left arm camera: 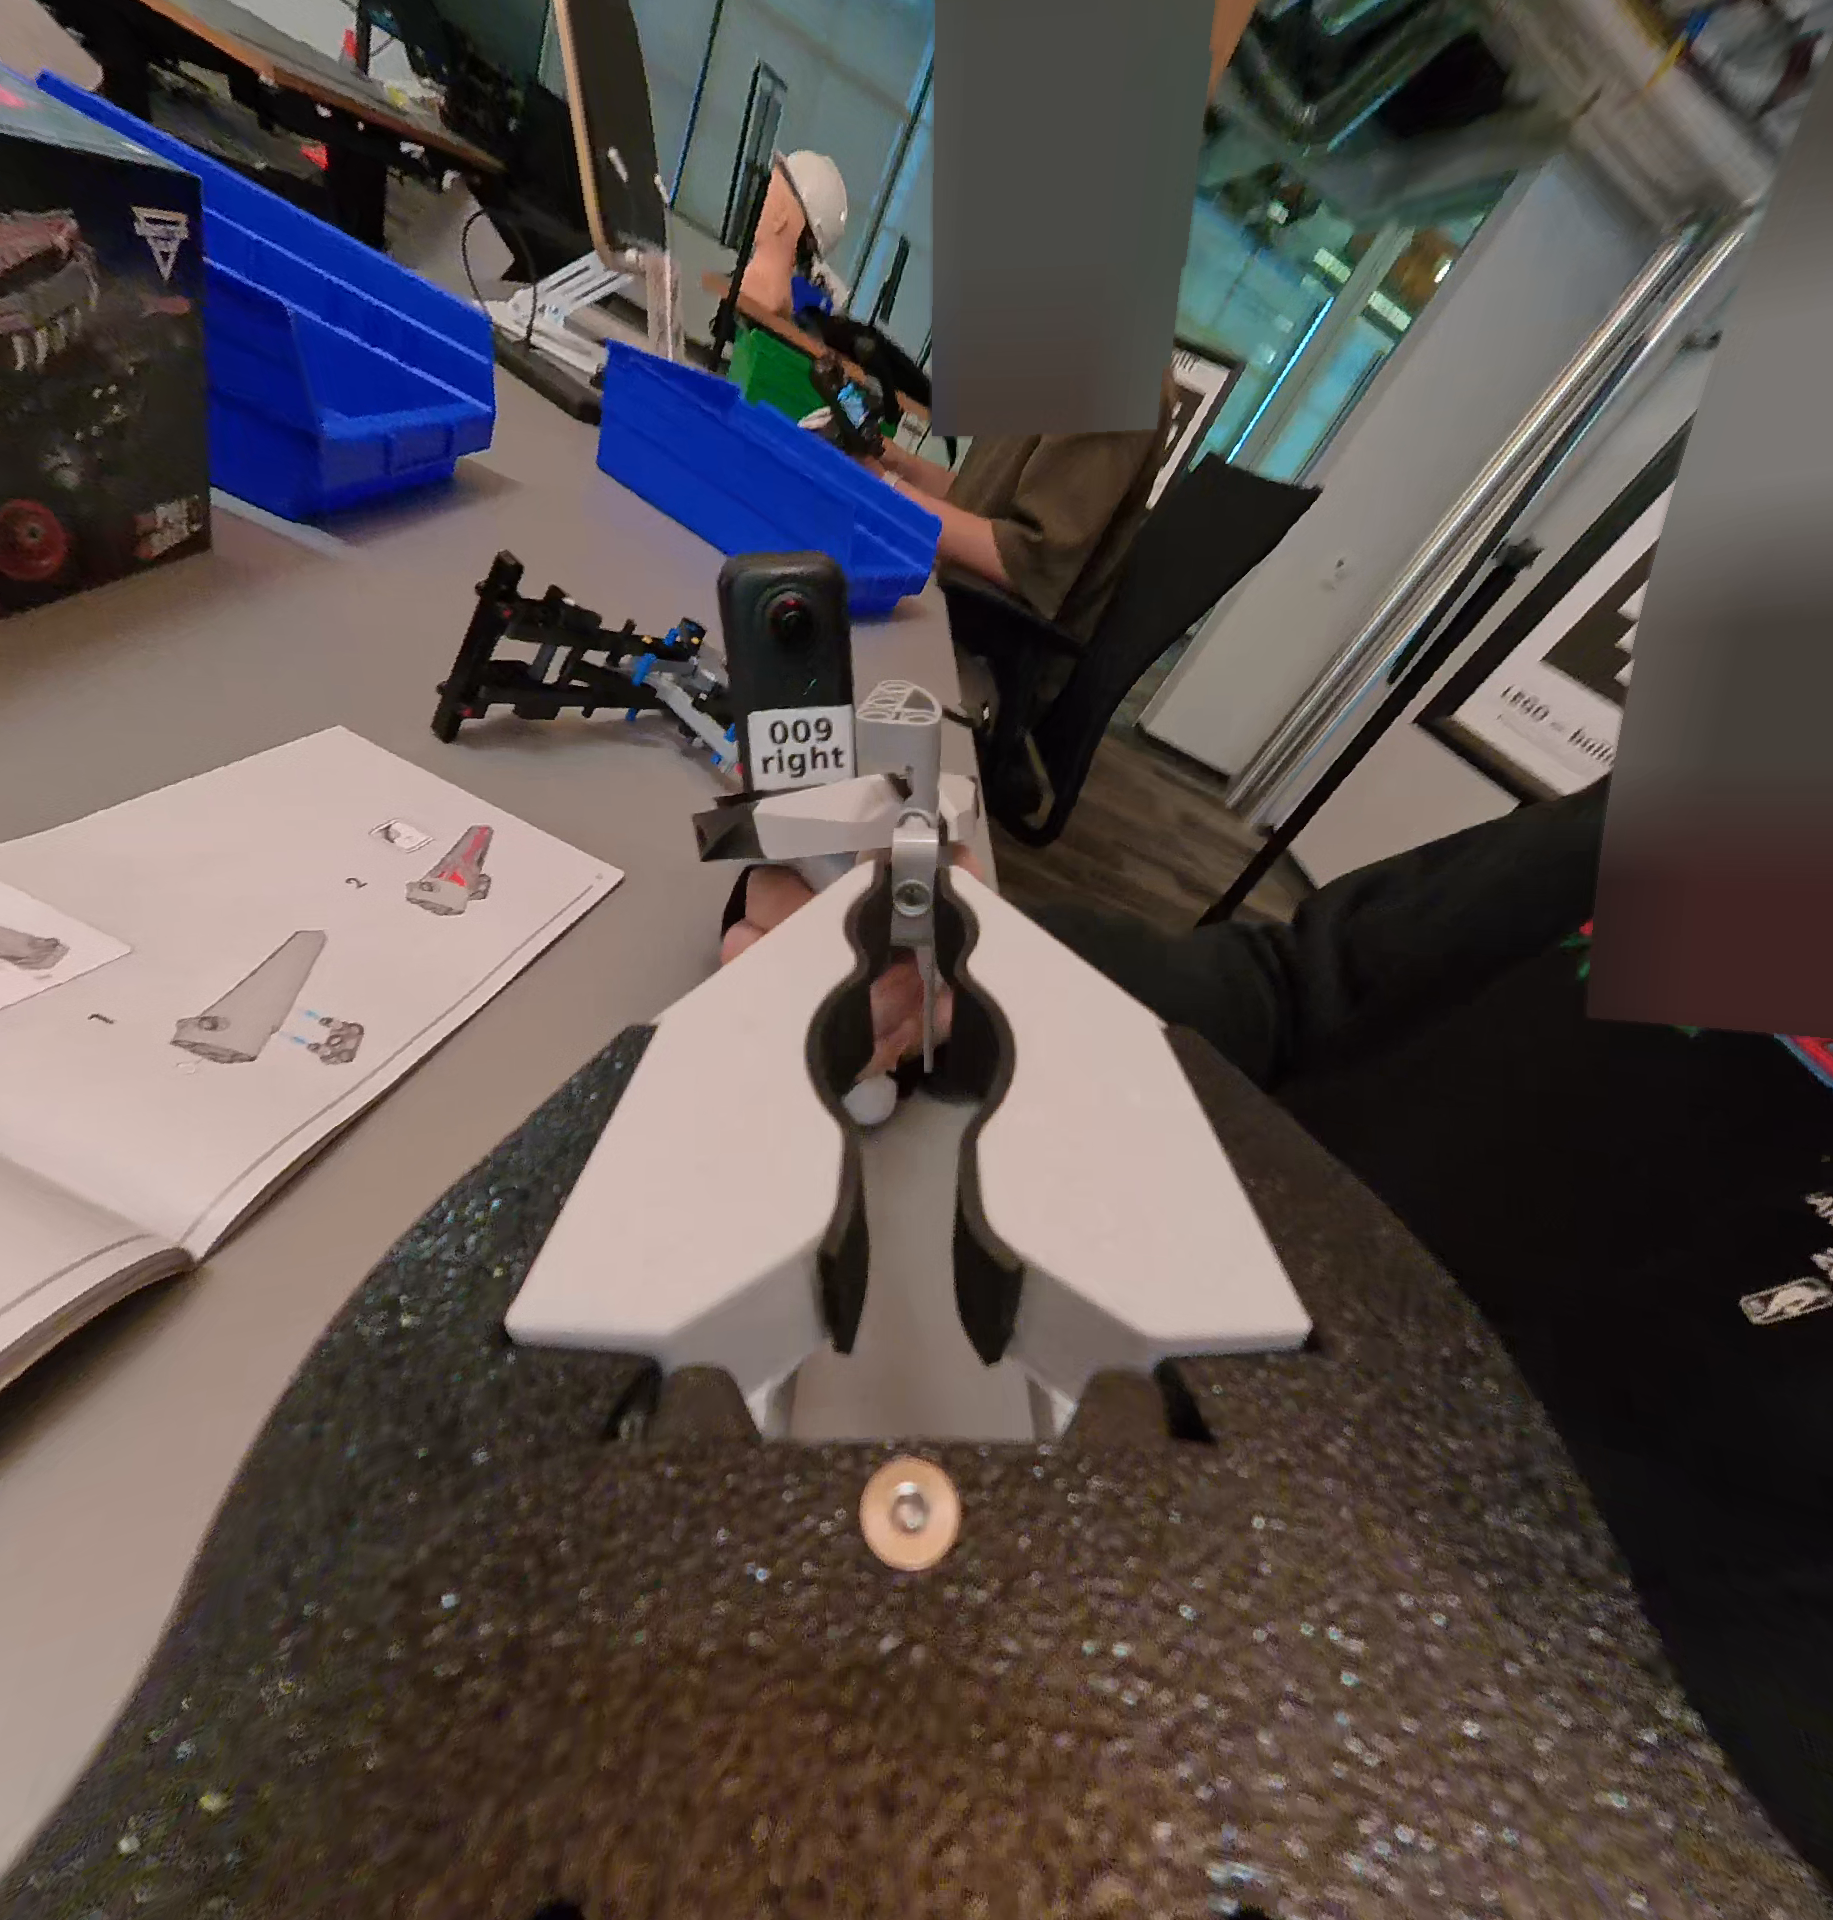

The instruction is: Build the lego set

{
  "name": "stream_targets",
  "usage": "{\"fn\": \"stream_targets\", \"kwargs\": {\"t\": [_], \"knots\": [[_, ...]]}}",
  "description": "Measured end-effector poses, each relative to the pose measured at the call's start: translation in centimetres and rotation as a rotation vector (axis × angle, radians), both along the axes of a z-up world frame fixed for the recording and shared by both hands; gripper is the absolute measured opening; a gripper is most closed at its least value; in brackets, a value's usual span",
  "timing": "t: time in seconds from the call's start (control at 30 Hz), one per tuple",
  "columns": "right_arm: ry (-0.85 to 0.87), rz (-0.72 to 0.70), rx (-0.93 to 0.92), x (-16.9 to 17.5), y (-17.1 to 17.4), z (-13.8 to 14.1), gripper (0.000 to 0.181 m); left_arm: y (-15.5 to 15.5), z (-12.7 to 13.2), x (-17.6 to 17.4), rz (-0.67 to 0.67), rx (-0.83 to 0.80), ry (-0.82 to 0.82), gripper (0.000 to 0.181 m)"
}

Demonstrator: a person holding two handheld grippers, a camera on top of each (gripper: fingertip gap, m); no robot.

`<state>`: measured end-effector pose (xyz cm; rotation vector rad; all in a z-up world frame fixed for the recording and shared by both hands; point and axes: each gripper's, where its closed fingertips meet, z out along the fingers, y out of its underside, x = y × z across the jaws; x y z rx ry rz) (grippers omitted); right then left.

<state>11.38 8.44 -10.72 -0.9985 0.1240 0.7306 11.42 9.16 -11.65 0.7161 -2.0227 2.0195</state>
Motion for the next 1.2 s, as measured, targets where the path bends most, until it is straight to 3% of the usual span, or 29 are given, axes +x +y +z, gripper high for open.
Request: {"fn": "stream_targets", "kwargs": {"t": [0.13, 0.43, 0.73, 0.93, 1.07, 1.2], "knots": [[0.027, -0.006, 0.013, 0.4, -0.2, 0.1, 0.0, -0.2, 0.2, 0.4, 0.02, -0.045, 0.021, 0.005], [0.02, -0.001, -0.074, 0.3, 0.9, -0.6, 0.0, 0.7, -0.8, 0.2, 0.013, 0.061, -0.023, 0.005], [0.044, 0.037, -0.108, 0.3, 0.9, -0.9, 0.0, 0.6, -1.0, 0.3, -0.043, -0.039, 0.07, 0.005], [0.028, 0.029, -0.15, 0.2, 1.3, -1.3, 0.0, 0.9, -1.5, 0.2, -0.034, 0.051, 0.011, 0.005], [0.022, 0.068, -0.136, -0.3, 1.3, -1.1, 0.0, 0.4, -1.4, -0.2, -0.097, -0.041, 0.073, 0.005], [0.054, 0.042, -0.084, 0.3, 0.8, -0.7, 0.0, 0.0, -0.8, 0.4, -0.062, -0.097, 0.074, 0.005]]}}
